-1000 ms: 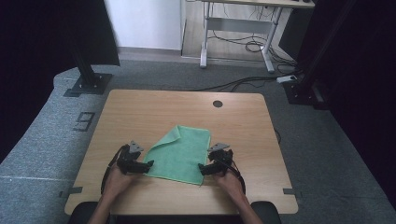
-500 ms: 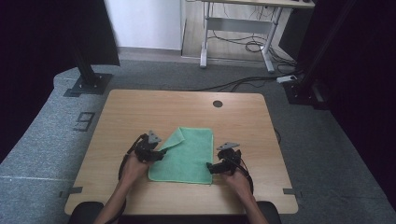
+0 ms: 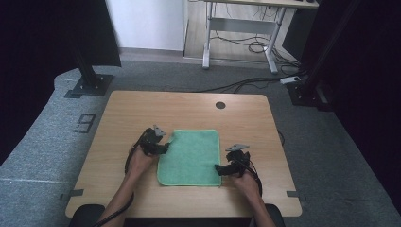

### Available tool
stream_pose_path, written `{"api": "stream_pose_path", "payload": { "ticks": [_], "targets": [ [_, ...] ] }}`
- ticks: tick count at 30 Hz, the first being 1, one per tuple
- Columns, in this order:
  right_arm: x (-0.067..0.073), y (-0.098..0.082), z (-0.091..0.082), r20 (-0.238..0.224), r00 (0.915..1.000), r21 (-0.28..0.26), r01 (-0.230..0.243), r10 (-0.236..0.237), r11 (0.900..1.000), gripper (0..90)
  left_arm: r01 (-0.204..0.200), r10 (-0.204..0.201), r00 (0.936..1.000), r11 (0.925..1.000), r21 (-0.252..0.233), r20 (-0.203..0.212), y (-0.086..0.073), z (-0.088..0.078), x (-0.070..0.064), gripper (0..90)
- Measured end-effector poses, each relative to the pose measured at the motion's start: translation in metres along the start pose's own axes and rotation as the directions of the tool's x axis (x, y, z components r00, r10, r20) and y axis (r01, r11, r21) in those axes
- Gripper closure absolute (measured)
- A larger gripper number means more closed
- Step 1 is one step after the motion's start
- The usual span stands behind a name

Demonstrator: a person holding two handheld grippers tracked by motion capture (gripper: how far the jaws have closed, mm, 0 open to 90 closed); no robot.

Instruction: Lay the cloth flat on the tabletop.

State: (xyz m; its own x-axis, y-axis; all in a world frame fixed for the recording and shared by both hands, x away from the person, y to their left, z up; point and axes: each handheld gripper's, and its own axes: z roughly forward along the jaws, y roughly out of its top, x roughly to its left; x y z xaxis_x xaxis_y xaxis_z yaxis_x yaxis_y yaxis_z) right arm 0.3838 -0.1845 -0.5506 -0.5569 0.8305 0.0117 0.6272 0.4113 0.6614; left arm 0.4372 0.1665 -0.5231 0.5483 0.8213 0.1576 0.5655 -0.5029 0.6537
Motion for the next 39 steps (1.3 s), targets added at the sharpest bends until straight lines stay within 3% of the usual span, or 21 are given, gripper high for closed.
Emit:
{"api": "stream_pose_path", "payload": {
  "ticks": [2, 7, 12, 17, 24, 27, 30, 39],
  "targets": [
    [0.0, 0.001, 0.0, -0.001, 1.0, 0.007, 0.002, -0.002, 1.0, 0.0, 0.029, -0.029, 0.9995, 0.9994, -0.017, 0.015, -0.004, -0.009, 0.007, 32.6],
    [-0.001, 0.003, -0.002, -0.009, 1.0, 0.003, 0.0, 0.0, 1.0, 1.0, 0.034, -0.031, 0.997, 0.9988, -0.037, 0.071, -0.013, -0.02, 0.001, 21.3],
    [-0.004, 0.007, -0.001, 0.028, 0.9996, -0.019, 0.0, 0.001, 1.0, 1.0, 0.018, -0.018, 0.9906, 0.9998, 0.003, 0.136, -0.04, -0.026, -0.011, 13.8],
    [-0.006, 0.004, 0.002, 0.023, 0.9997, -0.001, -0.009, 0.009, 1.0, 0.6, 0.017, -0.019, 0.9923, 0.9997, 0.019, 0.122, -0.051, -0.025, -0.013, 13.7],
    [-0.011, 0.0, 0.0, 0.019, 0.9995, -0.005, -0.027, 0.027, 1.0, 0.6, 0.032, -0.029, 0.9945, 0.9992, -0.023, 0.1, -0.051, -0.021, -0.014, 13.8],
    [-0.011, -0.001, -0.001, 0.019, 0.9994, -0.008, -0.028, 0.028, 1.0, 0.6, 0.052, -0.047, 0.9923, 0.9979, -0.037, 0.114, -0.054, -0.02, -0.012, 13.7],
    [-0.011, -0.001, -0.001, 0.018, 0.9995, -0.013, -0.026, 0.026, 1.0, 0.4, 0.094, -0.089, 0.9854, 0.9951, -0.031, 0.145, -0.056, -0.018, -0.008, 13.7],
    [-0.012, -0.003, 0.0, 0.014, 0.9996, -0.027, -0.023, 0.023, 0.999, 0.0, 0.092, -0.087, 0.9853, 0.9952, -0.031, 0.147, -0.056, -0.018, -0.008, 13.2]
  ]
}}
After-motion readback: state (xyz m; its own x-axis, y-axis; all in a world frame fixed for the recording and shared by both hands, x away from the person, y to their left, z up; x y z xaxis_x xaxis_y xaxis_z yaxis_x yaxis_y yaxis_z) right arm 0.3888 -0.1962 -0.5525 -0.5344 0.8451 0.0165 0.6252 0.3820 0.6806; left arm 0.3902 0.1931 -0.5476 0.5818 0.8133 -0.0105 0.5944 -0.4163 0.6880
